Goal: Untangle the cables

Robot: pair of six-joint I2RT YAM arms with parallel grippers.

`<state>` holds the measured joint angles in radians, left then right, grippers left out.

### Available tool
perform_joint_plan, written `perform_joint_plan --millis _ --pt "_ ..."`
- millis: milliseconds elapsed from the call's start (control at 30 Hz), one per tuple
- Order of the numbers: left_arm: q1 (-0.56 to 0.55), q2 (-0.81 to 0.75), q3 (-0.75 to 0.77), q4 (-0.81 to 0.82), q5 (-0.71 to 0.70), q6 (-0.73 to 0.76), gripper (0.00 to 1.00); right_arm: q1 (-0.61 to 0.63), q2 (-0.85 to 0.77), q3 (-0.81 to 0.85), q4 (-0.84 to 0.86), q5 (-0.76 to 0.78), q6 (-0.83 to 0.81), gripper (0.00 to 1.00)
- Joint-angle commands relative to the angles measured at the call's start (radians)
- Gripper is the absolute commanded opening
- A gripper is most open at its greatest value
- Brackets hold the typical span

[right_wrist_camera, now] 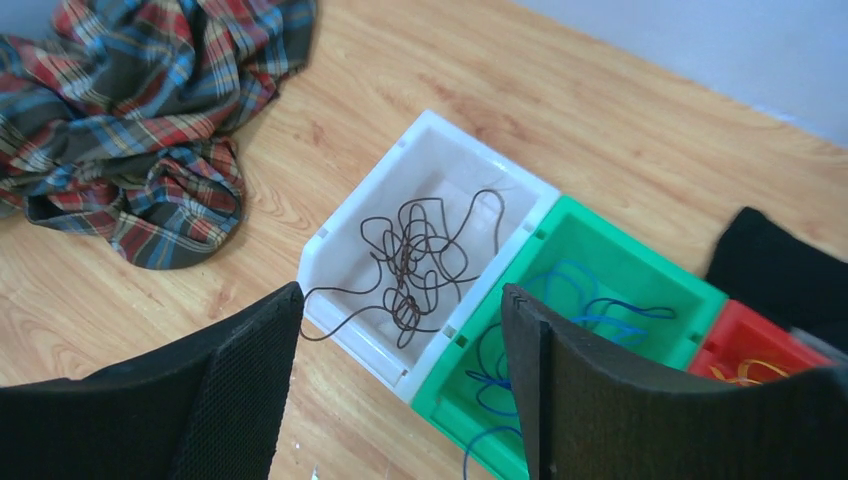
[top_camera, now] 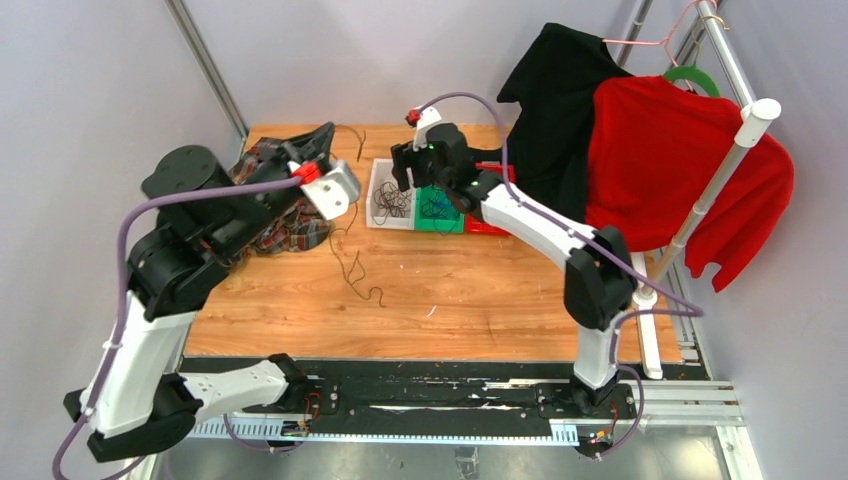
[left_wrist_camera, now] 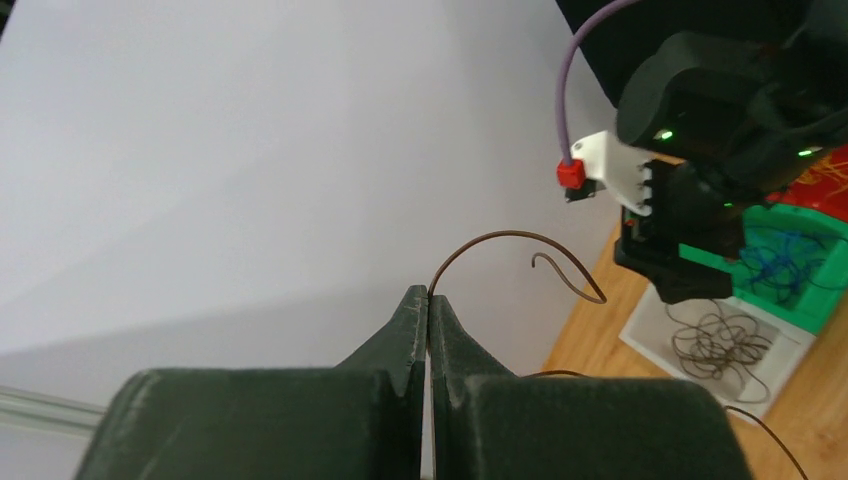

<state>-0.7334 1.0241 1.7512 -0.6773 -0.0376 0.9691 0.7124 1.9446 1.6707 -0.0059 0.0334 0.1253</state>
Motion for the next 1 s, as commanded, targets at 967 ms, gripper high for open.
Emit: perform_joint_plan --millis 967 --pt "0.244 0.754 0.579 0.588 -0.069 0.436 0.00 -0.126 -0.411 -0.558 0.265 0.121 0.058 0.72"
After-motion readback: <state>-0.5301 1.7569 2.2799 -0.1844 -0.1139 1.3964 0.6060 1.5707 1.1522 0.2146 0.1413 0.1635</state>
